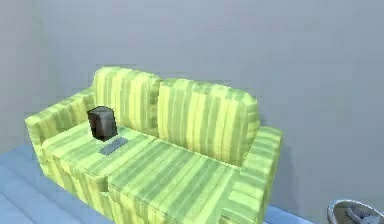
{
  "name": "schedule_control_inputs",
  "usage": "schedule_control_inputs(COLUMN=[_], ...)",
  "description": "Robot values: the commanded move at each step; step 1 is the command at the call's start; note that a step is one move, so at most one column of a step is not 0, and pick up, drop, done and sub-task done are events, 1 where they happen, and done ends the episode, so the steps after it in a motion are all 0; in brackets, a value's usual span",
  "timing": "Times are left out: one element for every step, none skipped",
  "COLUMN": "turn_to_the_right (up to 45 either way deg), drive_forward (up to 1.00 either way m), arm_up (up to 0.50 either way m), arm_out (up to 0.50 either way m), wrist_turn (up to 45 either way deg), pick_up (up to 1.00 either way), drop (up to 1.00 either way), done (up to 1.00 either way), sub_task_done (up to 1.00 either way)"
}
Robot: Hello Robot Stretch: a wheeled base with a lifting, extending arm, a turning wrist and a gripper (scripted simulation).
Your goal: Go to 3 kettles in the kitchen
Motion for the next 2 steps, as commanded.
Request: schedule_control_inputs(turn_to_the_right=[-45.0,-27.0], drive_forward=[0.0,0.0], arm_up=[0.0,0.0], arm_out=[0.0,0.0], wrist_turn=[0.0,0.0], pick_up=[0.0,0.0], drop=[0.0,0.0], done=[0.0,0.0], sub_task_done=[0.0,0.0])
